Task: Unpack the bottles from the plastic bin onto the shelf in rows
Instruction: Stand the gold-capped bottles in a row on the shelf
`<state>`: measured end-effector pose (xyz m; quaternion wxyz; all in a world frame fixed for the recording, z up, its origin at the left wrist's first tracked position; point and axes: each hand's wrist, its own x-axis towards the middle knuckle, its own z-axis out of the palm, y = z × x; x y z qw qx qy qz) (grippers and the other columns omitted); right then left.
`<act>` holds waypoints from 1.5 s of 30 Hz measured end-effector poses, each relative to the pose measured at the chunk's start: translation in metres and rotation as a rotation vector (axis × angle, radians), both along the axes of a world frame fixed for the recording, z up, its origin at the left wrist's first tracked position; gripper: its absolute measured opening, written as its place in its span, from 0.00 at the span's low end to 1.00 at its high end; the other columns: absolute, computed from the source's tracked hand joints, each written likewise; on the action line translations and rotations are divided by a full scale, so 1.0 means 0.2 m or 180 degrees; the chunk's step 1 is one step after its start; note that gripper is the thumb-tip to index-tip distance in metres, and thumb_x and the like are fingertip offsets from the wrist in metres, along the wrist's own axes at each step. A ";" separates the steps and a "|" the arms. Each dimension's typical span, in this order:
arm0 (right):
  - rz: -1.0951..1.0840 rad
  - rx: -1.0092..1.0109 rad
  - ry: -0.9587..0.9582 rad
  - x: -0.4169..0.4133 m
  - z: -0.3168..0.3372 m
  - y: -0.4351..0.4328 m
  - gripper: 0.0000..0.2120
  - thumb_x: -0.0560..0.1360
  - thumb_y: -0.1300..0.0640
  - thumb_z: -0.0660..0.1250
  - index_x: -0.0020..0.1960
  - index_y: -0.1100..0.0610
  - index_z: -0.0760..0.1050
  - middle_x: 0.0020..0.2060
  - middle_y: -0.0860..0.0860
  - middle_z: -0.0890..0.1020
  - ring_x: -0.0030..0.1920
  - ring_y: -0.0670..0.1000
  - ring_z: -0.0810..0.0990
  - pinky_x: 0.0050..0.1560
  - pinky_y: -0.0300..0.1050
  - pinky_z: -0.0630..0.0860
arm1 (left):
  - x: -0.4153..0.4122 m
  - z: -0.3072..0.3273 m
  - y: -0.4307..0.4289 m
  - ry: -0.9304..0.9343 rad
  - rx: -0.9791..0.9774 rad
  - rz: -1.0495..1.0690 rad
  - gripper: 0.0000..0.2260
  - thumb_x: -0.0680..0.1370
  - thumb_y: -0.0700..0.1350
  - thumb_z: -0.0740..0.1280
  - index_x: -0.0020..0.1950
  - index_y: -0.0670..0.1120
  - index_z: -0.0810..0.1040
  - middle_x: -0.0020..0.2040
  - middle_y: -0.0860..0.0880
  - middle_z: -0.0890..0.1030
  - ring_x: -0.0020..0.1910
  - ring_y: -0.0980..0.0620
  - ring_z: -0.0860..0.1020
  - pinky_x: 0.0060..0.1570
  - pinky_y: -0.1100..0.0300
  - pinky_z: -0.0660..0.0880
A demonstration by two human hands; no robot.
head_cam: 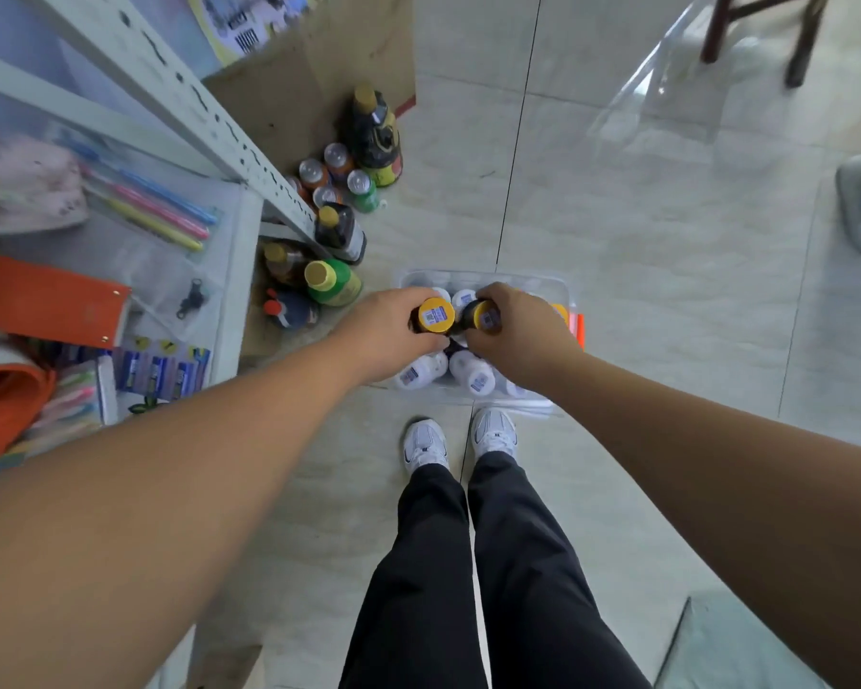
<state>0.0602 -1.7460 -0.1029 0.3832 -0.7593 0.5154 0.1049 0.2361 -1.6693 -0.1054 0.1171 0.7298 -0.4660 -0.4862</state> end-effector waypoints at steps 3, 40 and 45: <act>-0.0077 0.0074 -0.0322 0.04 0.31 -0.09 0.21 0.72 0.50 0.69 0.64 0.53 0.75 0.54 0.51 0.82 0.53 0.55 0.80 0.50 0.45 0.74 | 0.11 0.31 -0.10 0.0133 -0.0069 -0.0018 0.16 0.71 0.52 0.77 0.57 0.52 0.82 0.48 0.52 0.84 0.50 0.50 0.82 0.55 0.49 0.78; 0.3597 -0.0636 -0.1887 1.02 3.26 0.86 0.16 0.70 0.44 0.72 0.36 0.56 0.76 0.38 0.56 0.86 0.40 0.52 0.88 0.52 0.50 0.81 | 0.21 3.31 1.80 -0.1527 -0.1141 0.2867 0.12 0.73 0.51 0.76 0.56 0.51 0.85 0.54 0.51 0.86 0.55 0.51 0.84 0.62 0.52 0.78; 0.4225 -0.0370 -0.2043 1.09 3.31 1.58 0.16 0.69 0.43 0.72 0.34 0.55 0.76 0.36 0.55 0.85 0.41 0.54 0.87 0.49 0.47 0.81 | 0.03 3.38 2.52 -0.1784 -0.1038 0.3518 0.11 0.73 0.52 0.76 0.55 0.52 0.85 0.54 0.52 0.86 0.54 0.52 0.84 0.61 0.53 0.78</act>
